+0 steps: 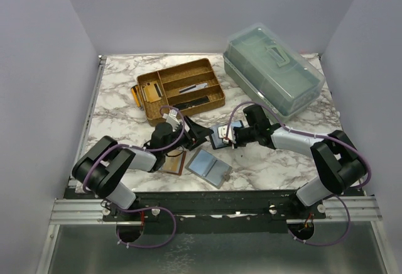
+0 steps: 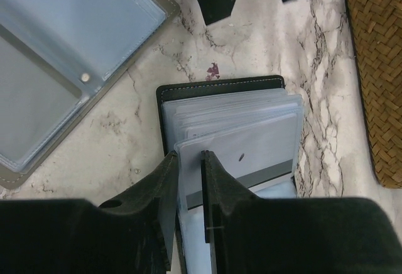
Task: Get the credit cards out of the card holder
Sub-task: Pick up the card holder from the center of the board.
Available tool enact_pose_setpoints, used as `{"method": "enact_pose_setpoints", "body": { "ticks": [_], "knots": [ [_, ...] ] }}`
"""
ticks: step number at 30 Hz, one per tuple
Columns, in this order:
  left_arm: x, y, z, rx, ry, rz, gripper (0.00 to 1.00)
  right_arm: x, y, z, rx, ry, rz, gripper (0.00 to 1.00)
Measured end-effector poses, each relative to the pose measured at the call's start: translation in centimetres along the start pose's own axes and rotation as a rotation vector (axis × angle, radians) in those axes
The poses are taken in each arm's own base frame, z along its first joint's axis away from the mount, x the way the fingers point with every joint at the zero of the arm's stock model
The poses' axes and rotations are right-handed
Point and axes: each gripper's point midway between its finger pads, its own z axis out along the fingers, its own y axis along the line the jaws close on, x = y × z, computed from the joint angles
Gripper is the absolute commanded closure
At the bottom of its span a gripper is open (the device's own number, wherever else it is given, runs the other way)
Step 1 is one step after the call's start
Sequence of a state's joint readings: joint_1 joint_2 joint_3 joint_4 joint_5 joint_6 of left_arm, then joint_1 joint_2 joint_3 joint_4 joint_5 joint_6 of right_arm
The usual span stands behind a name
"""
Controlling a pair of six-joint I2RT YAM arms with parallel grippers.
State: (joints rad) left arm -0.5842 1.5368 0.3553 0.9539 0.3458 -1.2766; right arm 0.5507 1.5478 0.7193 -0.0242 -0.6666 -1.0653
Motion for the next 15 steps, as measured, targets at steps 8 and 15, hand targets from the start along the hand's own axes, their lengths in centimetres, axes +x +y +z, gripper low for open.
{"method": "enact_pose_setpoints", "body": {
  "ticks": [8, 15],
  "knots": [
    [0.0, -0.1, 1.8, 0.026, 0.009, -0.036, 0.23, 0.1, 0.1, 0.0, -0.002, 0.001, 0.002, 0.73],
    [0.4, -0.1, 3.0, 0.031, 0.026, -0.05, 0.23, 0.0, 0.1, -0.1, 0.001, 0.003, 0.011, 0.77]
  ]
}}
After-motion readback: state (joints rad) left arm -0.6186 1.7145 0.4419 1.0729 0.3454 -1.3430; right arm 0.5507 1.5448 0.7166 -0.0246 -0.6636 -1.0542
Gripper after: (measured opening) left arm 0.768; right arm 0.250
